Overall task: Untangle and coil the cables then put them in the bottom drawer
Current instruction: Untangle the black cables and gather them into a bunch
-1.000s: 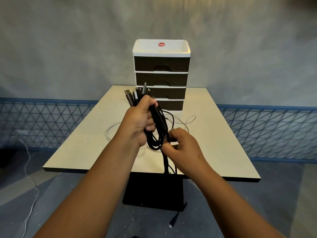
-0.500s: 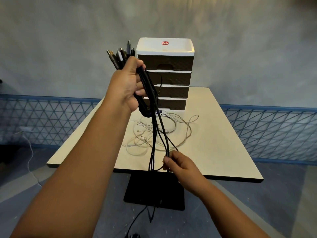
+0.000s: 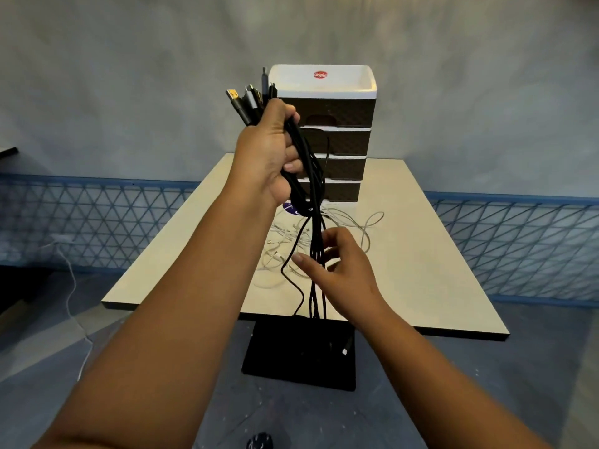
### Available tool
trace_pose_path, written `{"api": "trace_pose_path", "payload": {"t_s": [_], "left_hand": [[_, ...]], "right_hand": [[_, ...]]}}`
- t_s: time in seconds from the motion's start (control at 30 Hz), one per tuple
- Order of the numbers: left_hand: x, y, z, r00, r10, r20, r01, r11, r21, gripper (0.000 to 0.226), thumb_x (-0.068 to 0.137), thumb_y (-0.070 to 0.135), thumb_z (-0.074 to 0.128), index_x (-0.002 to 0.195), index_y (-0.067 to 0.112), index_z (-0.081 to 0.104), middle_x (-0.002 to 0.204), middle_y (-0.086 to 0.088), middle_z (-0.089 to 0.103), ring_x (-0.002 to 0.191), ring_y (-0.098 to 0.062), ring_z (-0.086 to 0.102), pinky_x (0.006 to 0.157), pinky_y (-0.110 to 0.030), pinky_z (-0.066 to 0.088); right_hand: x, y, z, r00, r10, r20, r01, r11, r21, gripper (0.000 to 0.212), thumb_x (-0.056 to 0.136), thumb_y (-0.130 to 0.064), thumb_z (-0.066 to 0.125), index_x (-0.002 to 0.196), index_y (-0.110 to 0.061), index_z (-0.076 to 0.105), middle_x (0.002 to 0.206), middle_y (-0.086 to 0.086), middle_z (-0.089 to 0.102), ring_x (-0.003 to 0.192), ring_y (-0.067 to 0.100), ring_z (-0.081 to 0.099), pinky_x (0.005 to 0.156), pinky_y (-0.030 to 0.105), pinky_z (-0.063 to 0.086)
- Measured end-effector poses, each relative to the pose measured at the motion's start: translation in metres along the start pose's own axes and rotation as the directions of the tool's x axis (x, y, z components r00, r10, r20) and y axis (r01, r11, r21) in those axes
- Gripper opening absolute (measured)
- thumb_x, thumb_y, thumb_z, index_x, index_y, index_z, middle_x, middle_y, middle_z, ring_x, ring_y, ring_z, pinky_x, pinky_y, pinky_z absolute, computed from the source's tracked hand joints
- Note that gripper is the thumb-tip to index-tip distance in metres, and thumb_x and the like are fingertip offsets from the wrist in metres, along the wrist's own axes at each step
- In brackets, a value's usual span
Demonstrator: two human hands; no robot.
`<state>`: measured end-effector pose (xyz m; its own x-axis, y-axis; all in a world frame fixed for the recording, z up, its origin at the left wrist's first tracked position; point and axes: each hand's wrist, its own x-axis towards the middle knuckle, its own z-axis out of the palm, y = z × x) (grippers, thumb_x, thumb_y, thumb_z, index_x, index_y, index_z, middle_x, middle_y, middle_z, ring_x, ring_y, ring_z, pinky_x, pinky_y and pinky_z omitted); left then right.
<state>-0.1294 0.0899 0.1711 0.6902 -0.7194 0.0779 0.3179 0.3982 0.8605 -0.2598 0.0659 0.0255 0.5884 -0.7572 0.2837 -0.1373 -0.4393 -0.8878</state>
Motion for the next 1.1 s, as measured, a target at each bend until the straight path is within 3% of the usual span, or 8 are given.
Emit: {"api": "trace_pose_path", "payload": {"t_s": [0.13,0.3,0.4,0.57,0.7,0.9,1.0,1.1], "left_hand": [[-0.005,-0.002,0.013,0.999,0.041,-0.029,-0.041,0.999,0.001,0.023,0.092,0.016,0.054,0.069,0.012,0.053,0.052,0.004,0.026,0.036,-0.006,0.016,0.036,-0.019,0.014],[-0.012,-0.007,0.025,0.992,0.079,-0.098,-0.081,0.997,-0.016,0.013,0.089,0.014,0.055,0.077,0.011,0.051,0.05,0.004,0.025,0.039,-0.01,0.016,0.039,-0.02,0.014],[-0.02,-0.019,0.032,0.991,0.088,-0.103,-0.091,0.996,-0.024,0.009,0.089,0.014,0.055,0.082,0.011,0.052,0.05,0.004,0.025,0.039,-0.011,0.017,0.04,-0.02,0.015],[-0.012,-0.006,0.023,0.977,0.114,-0.178,-0.137,0.983,-0.124,0.027,0.087,0.01,0.053,0.066,0.018,0.04,0.046,0.006,0.021,0.039,-0.01,0.012,0.043,-0.021,0.01],[-0.003,0.01,0.016,0.965,0.149,-0.217,-0.173,0.98,-0.095,0.029,0.087,0.011,0.053,0.066,0.018,0.035,0.046,0.006,0.02,0.039,-0.011,0.012,0.043,-0.021,0.011],[0.005,0.02,0.014,0.96,0.18,-0.213,-0.2,0.977,-0.072,0.023,0.088,0.014,0.053,0.071,0.015,0.039,0.047,0.005,0.021,0.04,-0.011,0.014,0.04,-0.02,0.015],[0.006,0.028,0.011,0.958,0.196,-0.209,-0.213,0.975,-0.062,0.022,0.089,0.015,0.053,0.072,0.014,0.039,0.047,0.006,0.023,0.04,-0.01,0.015,0.039,-0.021,0.016],[0.008,0.035,0.009,0.955,0.201,-0.219,-0.223,0.971,-0.08,0.025,0.089,0.013,0.053,0.067,0.015,0.04,0.044,0.007,0.024,0.037,-0.01,0.016,0.039,-0.021,0.016]], "right_hand": [[0.007,-0.006,0.004,0.992,0.022,-0.125,-0.018,0.999,0.026,0.015,0.086,-0.02,0.065,0.087,-0.026,0.051,0.081,-0.01,0.061,0.071,0.005,0.056,0.064,0.025,0.041],[0.0,-0.012,0.004,0.956,-0.034,-0.291,0.048,0.998,0.039,0.046,0.078,-0.049,0.069,0.111,-0.034,0.041,0.112,-0.011,0.048,0.093,0.004,0.054,0.075,0.024,0.047],[0.006,-0.016,0.001,0.966,-0.06,-0.25,0.053,0.998,-0.036,0.044,0.081,-0.037,0.072,0.111,-0.032,0.041,0.111,-0.009,0.05,0.093,0.005,0.055,0.076,0.021,0.047],[0.001,0.009,-0.017,0.983,-0.041,-0.177,0.023,0.995,-0.1,0.021,0.088,0.0,0.045,0.095,-0.018,0.054,0.086,-0.005,0.063,0.078,0.012,0.058,0.066,0.028,0.042],[-0.006,0.03,-0.022,0.997,0.004,-0.082,-0.014,0.993,-0.121,0.024,0.092,0.0,0.041,0.103,-0.013,0.057,0.095,-0.005,0.064,0.073,0.001,0.053,0.061,0.012,0.036],[-0.02,0.071,-0.017,0.978,0.197,0.069,-0.178,0.96,-0.215,0.029,0.093,-0.003,0.04,0.113,-0.013,0.059,0.111,0.001,0.059,0.105,0.017,0.055,0.085,0.025,0.039],[-0.035,0.088,-0.016,0.976,0.219,-0.006,-0.216,0.96,-0.178,0.019,0.09,-0.015,0.05,0.105,-0.017,0.061,0.107,-0.002,0.057,0.101,0.017,0.057,0.083,0.027,0.042],[-0.045,0.093,-0.019,0.97,0.177,-0.165,-0.199,0.971,-0.13,0.008,0.086,-0.015,0.063,0.085,-0.023,0.061,0.087,-0.005,0.06,0.078,0.011,0.059,0.07,0.028,0.048]]}}
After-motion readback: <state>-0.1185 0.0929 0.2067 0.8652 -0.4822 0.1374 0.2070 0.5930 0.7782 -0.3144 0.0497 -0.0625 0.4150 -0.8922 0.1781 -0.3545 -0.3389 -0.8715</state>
